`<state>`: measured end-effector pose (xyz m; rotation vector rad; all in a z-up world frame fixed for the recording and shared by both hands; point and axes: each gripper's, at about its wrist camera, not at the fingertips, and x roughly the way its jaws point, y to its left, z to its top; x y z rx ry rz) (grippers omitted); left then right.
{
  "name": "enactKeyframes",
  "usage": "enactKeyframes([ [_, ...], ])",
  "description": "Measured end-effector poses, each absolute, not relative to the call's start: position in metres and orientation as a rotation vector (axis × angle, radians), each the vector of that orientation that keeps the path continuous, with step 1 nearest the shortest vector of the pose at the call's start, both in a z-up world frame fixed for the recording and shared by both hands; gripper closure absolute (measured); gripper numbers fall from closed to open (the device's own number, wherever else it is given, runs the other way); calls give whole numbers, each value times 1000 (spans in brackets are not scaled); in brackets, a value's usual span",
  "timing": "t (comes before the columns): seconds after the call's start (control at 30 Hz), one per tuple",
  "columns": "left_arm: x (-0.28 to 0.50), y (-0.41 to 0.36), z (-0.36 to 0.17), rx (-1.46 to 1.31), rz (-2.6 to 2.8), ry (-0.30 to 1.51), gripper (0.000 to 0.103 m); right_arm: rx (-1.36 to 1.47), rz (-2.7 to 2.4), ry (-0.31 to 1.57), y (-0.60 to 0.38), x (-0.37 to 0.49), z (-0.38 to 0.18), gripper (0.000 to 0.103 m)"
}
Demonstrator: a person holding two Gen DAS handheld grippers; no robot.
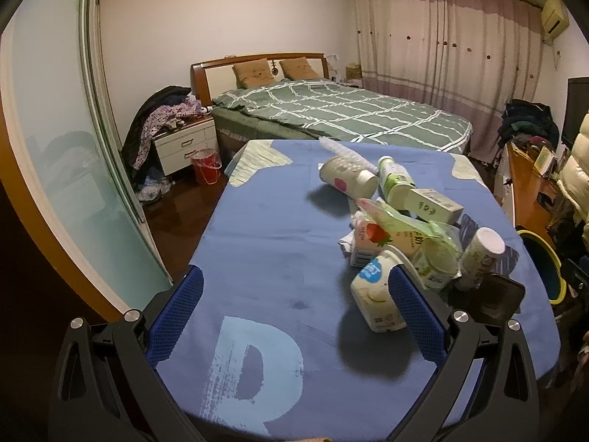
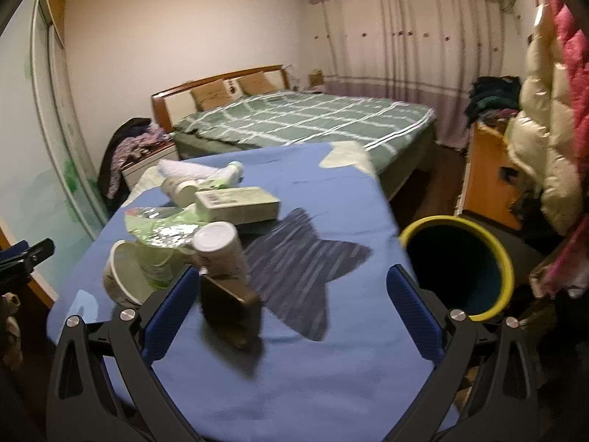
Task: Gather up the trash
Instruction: 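Grasp the white lidded cup with the right gripper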
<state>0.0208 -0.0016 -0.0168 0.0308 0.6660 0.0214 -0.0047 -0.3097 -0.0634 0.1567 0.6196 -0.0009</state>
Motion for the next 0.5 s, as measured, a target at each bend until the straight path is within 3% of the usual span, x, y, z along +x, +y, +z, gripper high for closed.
enactKeyframes([
  [0.17, 32, 1, -24, 30, 23, 686, 4, 136, 62, 645, -290, 18, -72, 7],
  [0.4, 43, 2, -30, 31, 27, 704, 4, 119, 114, 696, -268, 52, -83, 28],
  [0.5, 46, 1, -33, 35, 23, 710, 4, 111, 125, 723, -261, 65, -90, 29],
])
